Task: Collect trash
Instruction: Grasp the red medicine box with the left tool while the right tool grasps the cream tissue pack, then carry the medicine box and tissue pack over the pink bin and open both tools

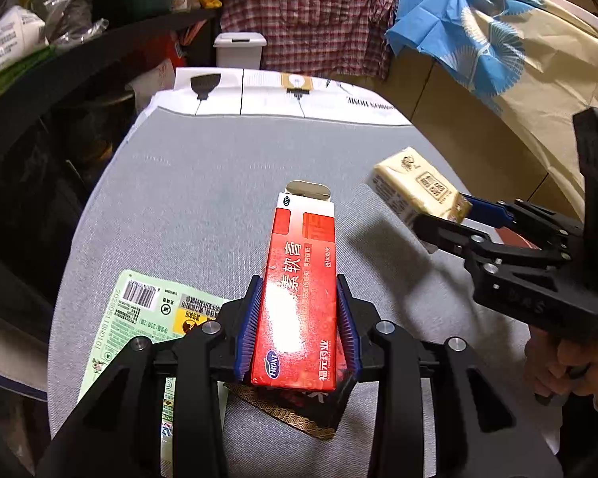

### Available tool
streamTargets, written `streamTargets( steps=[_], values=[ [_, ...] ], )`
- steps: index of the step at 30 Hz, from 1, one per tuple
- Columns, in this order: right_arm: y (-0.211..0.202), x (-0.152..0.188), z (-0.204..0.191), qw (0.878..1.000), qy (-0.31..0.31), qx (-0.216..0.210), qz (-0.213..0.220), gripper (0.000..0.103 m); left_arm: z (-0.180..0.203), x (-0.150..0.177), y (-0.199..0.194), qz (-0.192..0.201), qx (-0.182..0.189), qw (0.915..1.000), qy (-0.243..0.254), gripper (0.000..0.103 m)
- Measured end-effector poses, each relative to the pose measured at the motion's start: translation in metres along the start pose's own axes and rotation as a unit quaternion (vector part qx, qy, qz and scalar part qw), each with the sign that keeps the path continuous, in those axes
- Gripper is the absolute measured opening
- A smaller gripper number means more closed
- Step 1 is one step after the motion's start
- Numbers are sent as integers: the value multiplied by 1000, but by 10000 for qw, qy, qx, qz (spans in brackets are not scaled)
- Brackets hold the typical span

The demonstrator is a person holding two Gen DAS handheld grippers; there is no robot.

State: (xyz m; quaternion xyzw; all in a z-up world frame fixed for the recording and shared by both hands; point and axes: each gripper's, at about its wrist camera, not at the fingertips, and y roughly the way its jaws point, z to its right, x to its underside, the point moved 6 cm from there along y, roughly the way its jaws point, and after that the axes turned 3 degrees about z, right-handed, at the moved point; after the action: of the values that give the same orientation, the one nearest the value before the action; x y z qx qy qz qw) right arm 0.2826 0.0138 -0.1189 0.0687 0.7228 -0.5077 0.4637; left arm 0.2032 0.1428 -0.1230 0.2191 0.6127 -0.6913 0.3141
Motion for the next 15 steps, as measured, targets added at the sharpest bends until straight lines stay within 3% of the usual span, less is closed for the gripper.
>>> streamTargets(
  steps=[15],
  values=[
    [-90,-26,7,9984,129,-4,546,53,22,-18,-35,406,135,9991,82,35]
  ],
)
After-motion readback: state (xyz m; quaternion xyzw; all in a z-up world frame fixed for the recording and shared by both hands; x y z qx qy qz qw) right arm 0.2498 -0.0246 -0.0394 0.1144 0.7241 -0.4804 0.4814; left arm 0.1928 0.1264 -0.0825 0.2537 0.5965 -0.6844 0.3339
